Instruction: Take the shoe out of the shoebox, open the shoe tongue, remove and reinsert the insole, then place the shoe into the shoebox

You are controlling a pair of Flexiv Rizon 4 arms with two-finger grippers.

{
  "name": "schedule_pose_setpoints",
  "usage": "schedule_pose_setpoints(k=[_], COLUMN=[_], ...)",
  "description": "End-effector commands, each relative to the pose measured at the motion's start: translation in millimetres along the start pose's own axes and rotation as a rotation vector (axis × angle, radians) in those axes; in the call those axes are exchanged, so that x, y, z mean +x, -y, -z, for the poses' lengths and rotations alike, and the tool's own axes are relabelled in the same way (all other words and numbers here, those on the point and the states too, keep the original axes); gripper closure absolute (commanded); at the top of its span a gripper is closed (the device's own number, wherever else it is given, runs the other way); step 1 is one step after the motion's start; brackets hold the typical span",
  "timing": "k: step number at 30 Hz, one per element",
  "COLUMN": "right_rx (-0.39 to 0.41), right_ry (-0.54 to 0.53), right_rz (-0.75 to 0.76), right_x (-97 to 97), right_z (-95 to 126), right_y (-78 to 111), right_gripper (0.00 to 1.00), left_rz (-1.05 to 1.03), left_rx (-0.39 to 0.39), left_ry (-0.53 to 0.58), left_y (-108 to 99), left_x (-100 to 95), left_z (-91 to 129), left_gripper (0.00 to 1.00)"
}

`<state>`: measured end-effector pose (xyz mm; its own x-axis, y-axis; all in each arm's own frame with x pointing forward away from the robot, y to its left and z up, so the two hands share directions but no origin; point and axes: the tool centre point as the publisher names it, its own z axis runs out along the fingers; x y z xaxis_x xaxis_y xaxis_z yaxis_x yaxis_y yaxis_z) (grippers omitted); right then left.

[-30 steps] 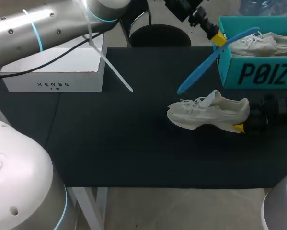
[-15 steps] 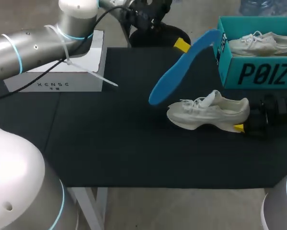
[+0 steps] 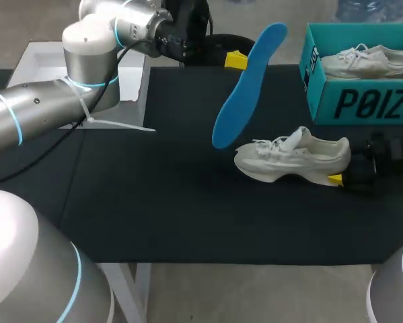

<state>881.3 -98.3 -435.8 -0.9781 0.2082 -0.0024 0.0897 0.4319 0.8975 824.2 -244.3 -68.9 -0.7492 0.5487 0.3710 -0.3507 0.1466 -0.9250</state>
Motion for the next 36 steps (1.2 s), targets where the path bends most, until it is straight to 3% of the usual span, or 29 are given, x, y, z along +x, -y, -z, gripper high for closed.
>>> schedule_pose_setpoints(k=[1, 18, 28, 31, 36], right_rx=[0.003, 0.003, 0.003, 0.003, 0.003], right_ry=[0.002, 0.002, 0.002, 0.002, 0.002], right_rz=[-0.002, -0.002, -0.002, -0.002, -0.002], right_x=[1.7, 1.7, 1.7, 1.7, 1.7], right_z=[-8, -8, -8, -8, -8], right_y=[10.5, 10.5, 10.5, 10.5, 10.5], right_gripper=[1.0, 1.0, 1.0, 1.0, 1.0], left_rz=[-0.018, -0.048, -0.069, -0.064, -0.064], left_rx=[0.194, 0.222, 0.227, 0.182, 0.182], left_ry=[-0.037, -0.103, -0.127, -0.115, -0.115], left_y=[1, 39, 50, 50, 50], left_x=[0.8, 14.6, 29.5, 29.6, 29.6], left_z=[-15, -21, -13, -15, -15], left_gripper=[1.0, 1.0, 1.0, 1.0, 1.0])
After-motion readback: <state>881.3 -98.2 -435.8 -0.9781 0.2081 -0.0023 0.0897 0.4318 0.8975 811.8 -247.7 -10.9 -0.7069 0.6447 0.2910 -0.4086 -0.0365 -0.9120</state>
